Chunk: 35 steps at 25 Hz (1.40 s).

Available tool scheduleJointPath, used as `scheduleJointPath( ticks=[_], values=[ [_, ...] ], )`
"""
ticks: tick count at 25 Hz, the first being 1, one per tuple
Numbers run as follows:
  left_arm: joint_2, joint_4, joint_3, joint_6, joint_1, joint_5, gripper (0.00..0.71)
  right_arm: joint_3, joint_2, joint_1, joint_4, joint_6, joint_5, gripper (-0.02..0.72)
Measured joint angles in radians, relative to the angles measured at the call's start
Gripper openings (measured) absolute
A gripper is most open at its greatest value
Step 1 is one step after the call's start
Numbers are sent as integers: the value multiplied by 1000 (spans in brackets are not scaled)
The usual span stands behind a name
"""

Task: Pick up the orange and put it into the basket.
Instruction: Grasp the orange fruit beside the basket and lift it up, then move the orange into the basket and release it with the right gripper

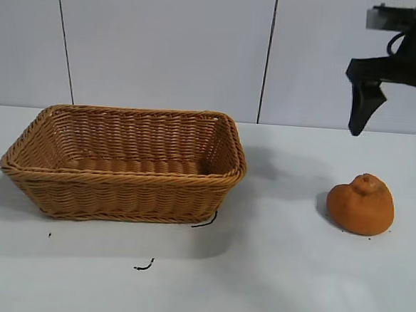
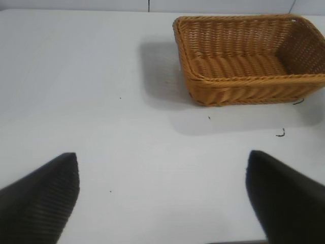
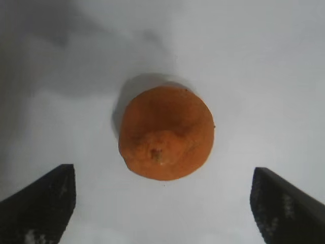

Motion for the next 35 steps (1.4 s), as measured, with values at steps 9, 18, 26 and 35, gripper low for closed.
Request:
scheduleJointPath(
  ticks=[9,18,26,35],
  values=[
    [0,0,0,0,0,0,639,-2,55,0,-13,15,-17,589],
    [0,0,0,0,0,-1,639,-6,19,0,-16,3,-11,82],
    [0,0,0,0,0,-1,639,-6,-195,0,-16,-8,-11,75],
    [0,0,0,0,0,-1,639,-108,-272,0,-7,-9,37,73]
  ],
)
